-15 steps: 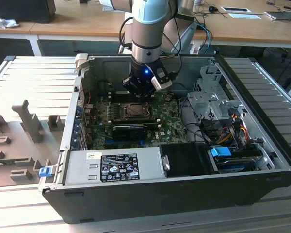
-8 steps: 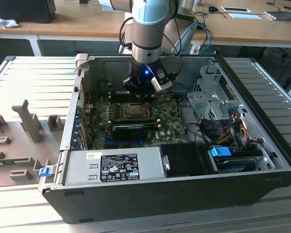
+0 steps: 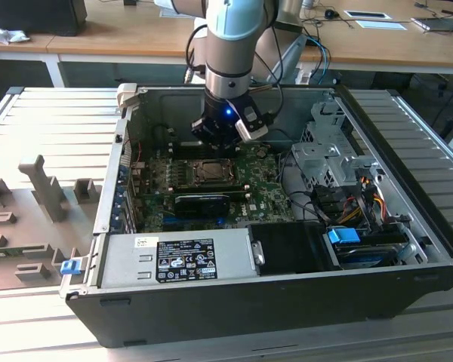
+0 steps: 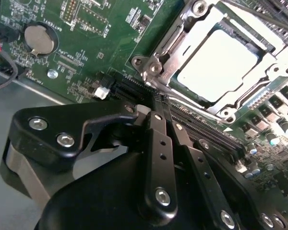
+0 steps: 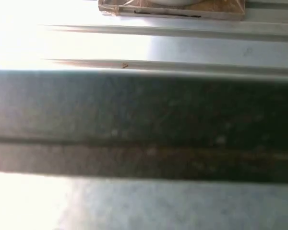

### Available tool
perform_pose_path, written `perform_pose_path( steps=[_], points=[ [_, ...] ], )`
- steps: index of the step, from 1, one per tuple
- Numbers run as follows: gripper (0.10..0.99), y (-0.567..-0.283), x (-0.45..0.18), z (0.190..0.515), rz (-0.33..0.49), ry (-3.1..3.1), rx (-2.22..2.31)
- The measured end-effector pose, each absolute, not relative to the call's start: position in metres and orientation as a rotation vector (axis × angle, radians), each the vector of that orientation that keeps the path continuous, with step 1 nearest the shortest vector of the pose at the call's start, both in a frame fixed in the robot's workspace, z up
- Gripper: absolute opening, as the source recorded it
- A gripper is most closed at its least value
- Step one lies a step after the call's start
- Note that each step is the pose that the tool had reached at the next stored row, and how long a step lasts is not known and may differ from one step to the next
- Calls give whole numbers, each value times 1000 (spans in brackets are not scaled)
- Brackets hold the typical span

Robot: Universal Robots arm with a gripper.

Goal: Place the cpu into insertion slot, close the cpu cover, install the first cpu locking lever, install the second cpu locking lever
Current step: 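Install the first cpu locking lever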

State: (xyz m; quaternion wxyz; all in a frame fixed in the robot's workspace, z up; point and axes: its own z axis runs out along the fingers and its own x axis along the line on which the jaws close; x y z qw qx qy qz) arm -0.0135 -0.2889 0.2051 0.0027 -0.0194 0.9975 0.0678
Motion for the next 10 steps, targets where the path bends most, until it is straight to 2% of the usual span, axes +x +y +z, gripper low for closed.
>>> perform_pose_path(
  steps=[10],
  points=[
    [106, -295, -14, 214, 212, 3129, -61]
  ],
)
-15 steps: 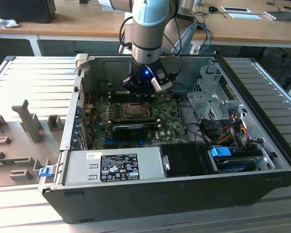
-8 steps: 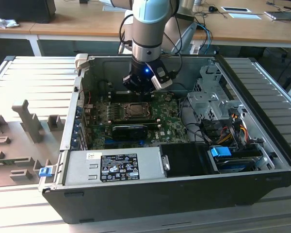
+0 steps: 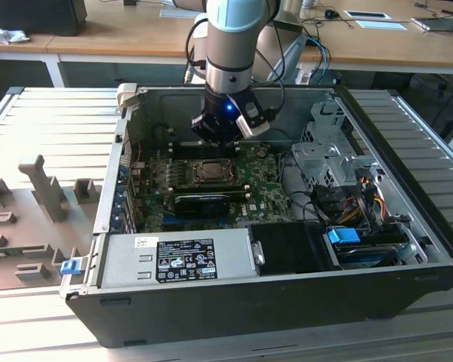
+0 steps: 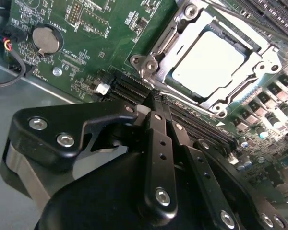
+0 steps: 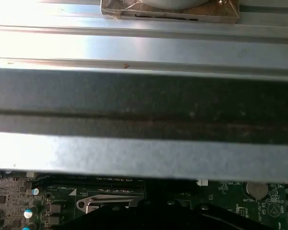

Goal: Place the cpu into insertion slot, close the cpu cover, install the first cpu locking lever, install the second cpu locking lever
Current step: 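Install the first cpu locking lever, then install the second cpu locking lever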

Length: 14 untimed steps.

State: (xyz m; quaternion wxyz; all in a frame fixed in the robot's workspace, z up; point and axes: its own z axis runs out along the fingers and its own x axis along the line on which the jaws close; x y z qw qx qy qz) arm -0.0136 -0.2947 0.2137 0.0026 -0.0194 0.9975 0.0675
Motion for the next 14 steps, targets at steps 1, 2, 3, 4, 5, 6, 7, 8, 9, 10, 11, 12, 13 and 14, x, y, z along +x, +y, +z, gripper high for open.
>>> perform_pose_path(
  steps=[1, 2, 3, 4, 5, 6, 7, 8, 9, 10, 11, 12, 13, 14],
  points=[
    [106, -295, -14, 214, 212, 3129, -61],
    [106, -296, -14, 214, 212, 3129, -61],
    [106, -296, -14, 214, 212, 3129, -61],
    [106, -297, -14, 214, 212, 3129, -61],
    [106, -297, -14, 214, 212, 3129, -61],
    [106, -297, -14, 214, 212, 3129, -61],
    [106, -298, -14, 214, 212, 3129, -61],
    [106, -298, -14, 214, 212, 3129, -61],
    [106, -298, -14, 215, 211, 3129, -61],
    [106, -298, -14, 218, 212, 3129, -61],
    [106, -298, -14, 224, 212, 3129, -61],
    [106, -298, -14, 224, 212, 3129, -61],
    [106, -299, -14, 224, 212, 3129, -61],
    [106, -299, -14, 224, 212, 3129, -61]
  ],
)
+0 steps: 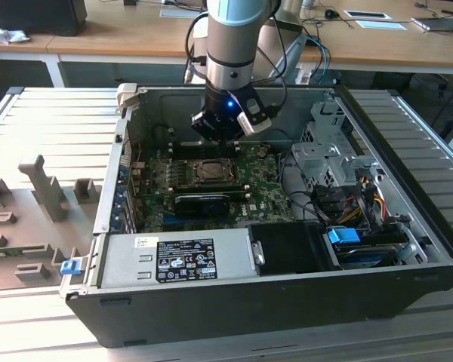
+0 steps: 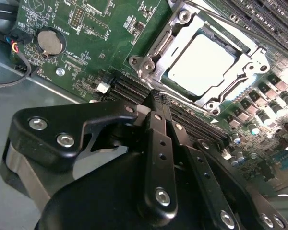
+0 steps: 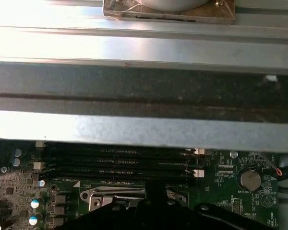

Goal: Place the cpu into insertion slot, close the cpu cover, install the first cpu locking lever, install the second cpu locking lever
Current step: 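Install the second cpu locking lever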

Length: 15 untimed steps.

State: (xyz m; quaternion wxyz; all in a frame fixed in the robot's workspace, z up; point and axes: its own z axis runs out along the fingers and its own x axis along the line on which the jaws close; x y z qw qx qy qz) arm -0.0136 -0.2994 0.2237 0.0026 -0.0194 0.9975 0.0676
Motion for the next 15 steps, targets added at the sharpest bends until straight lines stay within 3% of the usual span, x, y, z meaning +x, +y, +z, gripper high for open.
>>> perform_pose_path(
  steps=[15],
  points=[
    [106, -312, -14, 235, 211, 3129, -61]
  ],
)
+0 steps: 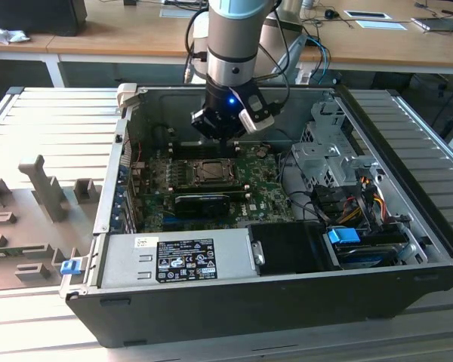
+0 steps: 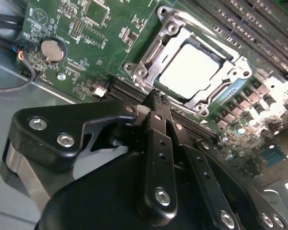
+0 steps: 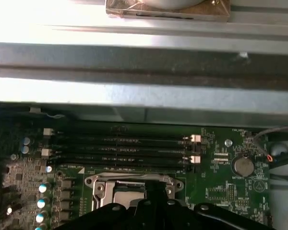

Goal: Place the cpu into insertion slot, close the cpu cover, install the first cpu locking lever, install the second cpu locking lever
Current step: 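Install the second cpu locking lever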

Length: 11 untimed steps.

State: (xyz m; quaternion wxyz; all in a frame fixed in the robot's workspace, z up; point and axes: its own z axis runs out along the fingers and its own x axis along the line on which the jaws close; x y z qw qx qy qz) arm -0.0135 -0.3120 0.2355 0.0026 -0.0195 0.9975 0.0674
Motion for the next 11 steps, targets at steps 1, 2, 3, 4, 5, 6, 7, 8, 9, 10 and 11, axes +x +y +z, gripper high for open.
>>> perform_pose_path(
  steps=[1, 2, 3, 4, 5, 6, 7, 8, 9, 10, 11],
  points=[
    [106, -315, -14, 235, 211, 3129, -61],
    [106, -318, -14, 235, 211, 3129, -61],
    [106, -320, -14, 235, 211, 3129, -61],
    [106, -322, -14, 235, 211, 3129, -61],
    [106, -323, -14, 235, 211, 3129, -61],
    [106, -324, -14, 235, 211, 3129, -61],
    [106, -325, -14, 236, 211, 3129, -61],
    [106, -325, -14, 238, 211, 3129, -61],
    [106, -325, -14, 240, 211, 3129, -61],
    [106, -326, -14, 242, 211, 3129, -61],
    [106, -327, -13, 242, 212, 3129, -61]
  ],
)
